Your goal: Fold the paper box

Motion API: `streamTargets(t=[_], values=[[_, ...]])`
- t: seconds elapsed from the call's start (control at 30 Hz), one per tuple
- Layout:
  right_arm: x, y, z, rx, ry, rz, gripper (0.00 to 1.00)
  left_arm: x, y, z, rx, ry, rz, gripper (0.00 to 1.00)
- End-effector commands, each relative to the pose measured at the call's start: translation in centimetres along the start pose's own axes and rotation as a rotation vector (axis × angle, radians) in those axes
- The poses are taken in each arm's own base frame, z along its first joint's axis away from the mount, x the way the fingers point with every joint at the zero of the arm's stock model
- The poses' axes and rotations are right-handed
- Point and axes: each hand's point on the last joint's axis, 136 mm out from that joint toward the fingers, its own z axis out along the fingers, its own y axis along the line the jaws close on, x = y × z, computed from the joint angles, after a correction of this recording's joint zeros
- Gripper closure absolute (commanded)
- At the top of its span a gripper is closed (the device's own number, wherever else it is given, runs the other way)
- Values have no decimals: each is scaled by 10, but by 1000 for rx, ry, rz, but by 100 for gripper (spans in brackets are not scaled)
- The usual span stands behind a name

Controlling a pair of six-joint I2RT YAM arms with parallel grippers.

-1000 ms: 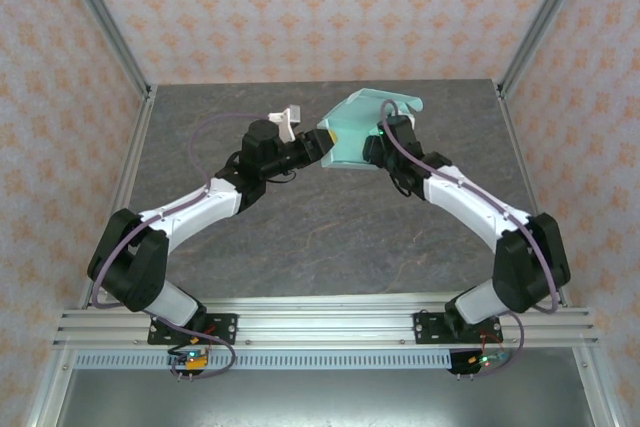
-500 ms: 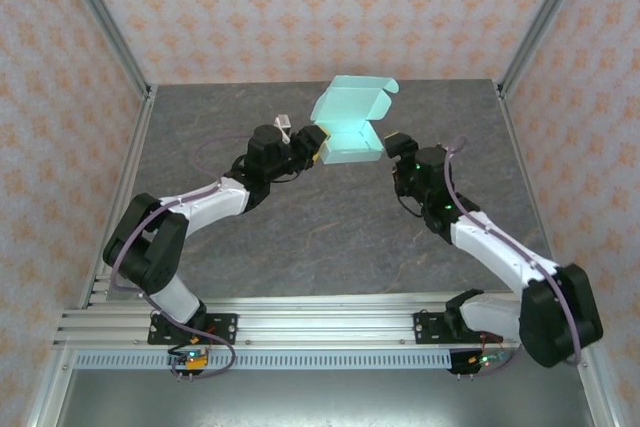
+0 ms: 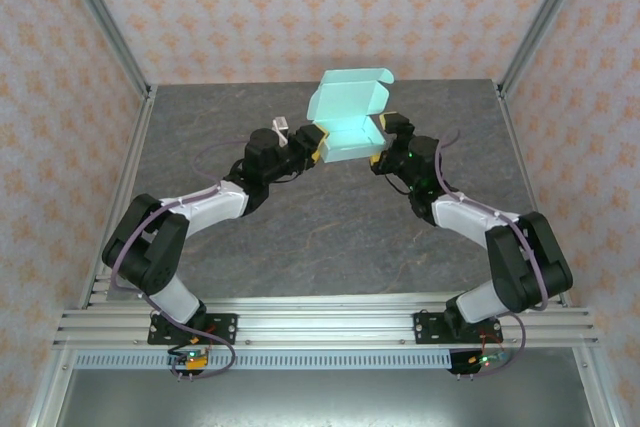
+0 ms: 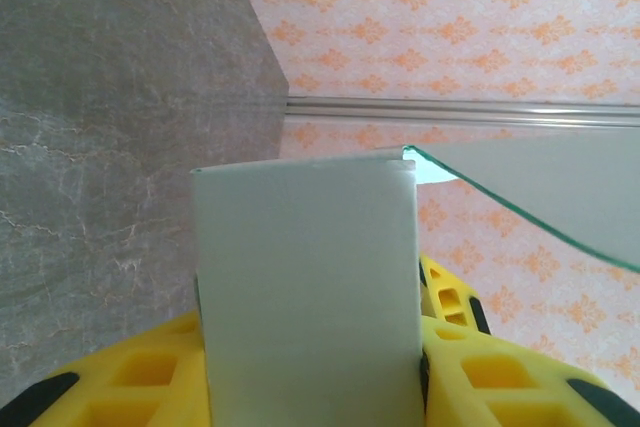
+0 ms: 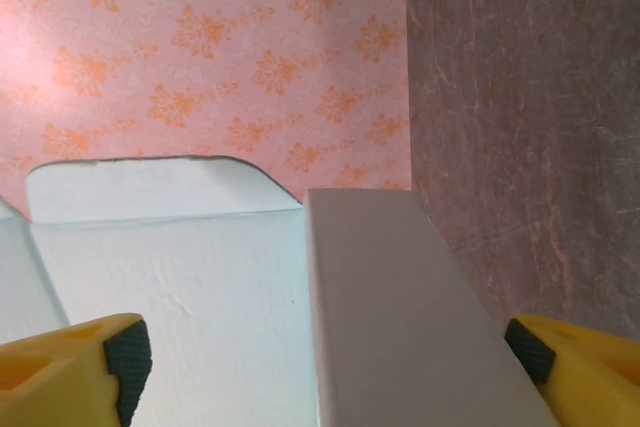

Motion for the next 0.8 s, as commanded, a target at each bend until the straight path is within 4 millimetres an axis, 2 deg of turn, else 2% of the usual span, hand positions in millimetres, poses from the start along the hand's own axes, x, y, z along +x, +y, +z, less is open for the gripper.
streamTargets(t=[0.0,0.17,0.3,0.6,0.77], values=[[7,28,5,-87,43,40,13,7,-38,-11,108,23,17,65],[-2,17,7,-60,21,48,22,8,-42,-15,120,26,15,65],[-6,11,6,-27,7,32,20,7,-42,-16,118,18,5,65],[4,23,10,-48,50,-25,24,9,-48,-16,146,30,-18,65],[9,27,11,-47,74,-43,22,9,-48,-18,145,29,-16,65]])
